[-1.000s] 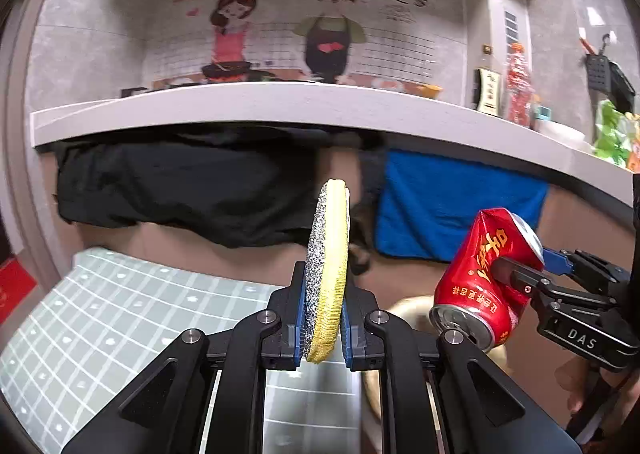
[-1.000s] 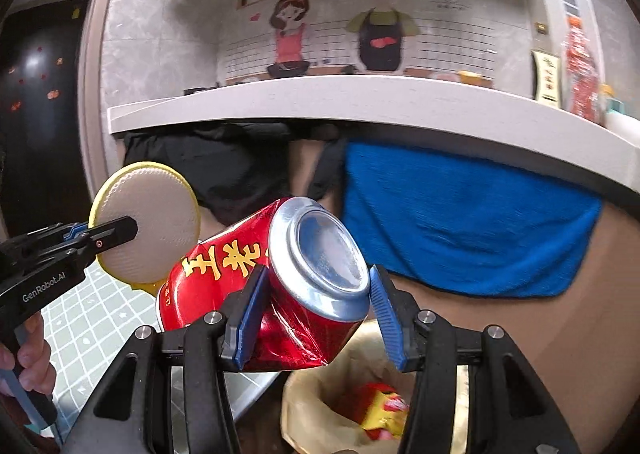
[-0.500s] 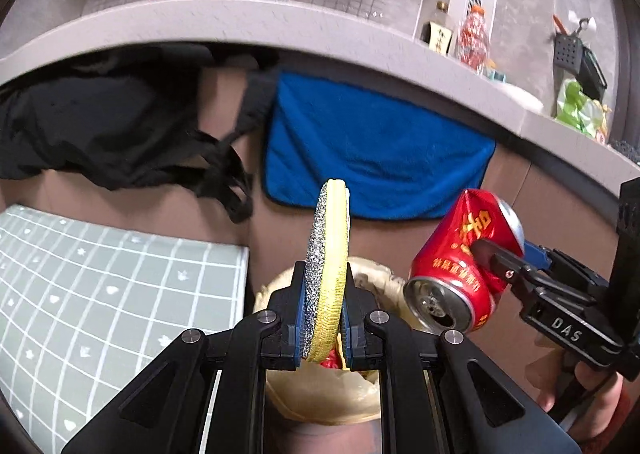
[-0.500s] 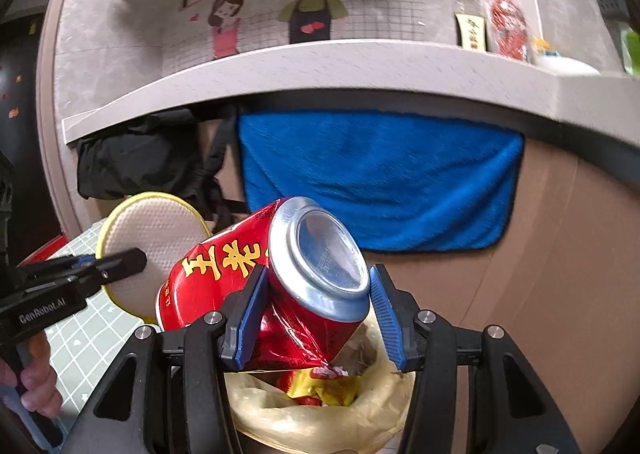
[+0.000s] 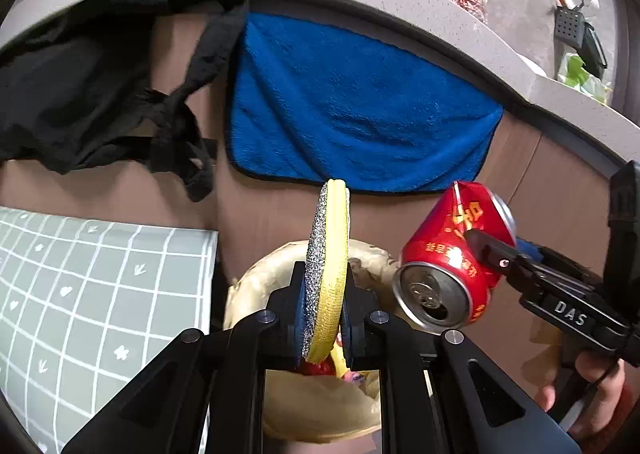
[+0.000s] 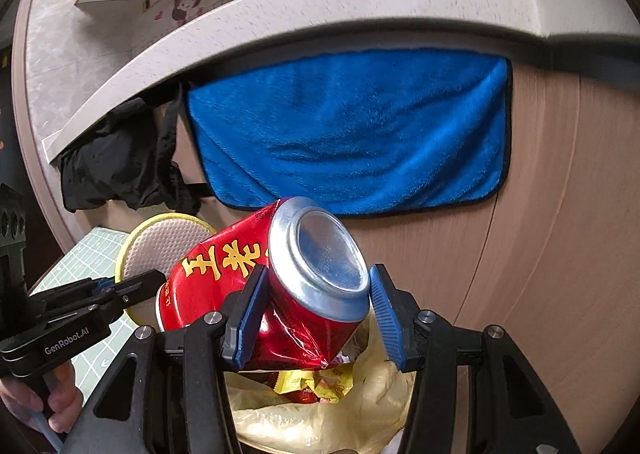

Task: Collect trash
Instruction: 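Carry the sponge and red can over the yellow bin with both grippers, then open both grippers to drop the sponge and can into the bin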

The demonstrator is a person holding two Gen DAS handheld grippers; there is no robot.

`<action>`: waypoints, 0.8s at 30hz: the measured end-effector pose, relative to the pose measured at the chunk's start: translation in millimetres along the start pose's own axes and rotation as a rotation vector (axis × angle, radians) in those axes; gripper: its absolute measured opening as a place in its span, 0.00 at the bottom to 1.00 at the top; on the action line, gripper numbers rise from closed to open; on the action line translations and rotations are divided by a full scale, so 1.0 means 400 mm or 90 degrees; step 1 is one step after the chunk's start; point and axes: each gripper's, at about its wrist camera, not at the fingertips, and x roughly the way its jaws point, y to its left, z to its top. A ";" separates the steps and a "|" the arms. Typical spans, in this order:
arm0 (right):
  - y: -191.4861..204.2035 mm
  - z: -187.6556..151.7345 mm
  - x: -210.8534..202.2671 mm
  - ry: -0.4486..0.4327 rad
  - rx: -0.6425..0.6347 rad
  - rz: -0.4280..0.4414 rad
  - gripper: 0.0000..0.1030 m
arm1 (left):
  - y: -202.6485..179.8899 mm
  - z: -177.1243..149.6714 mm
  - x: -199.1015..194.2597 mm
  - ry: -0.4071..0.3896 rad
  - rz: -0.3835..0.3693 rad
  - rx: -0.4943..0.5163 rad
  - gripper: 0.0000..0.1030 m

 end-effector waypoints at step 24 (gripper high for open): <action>0.004 -0.098 0.093 0.097 0.051 -0.049 0.52 | 0.139 -0.056 -0.187 0.025 0.052 -0.069 0.36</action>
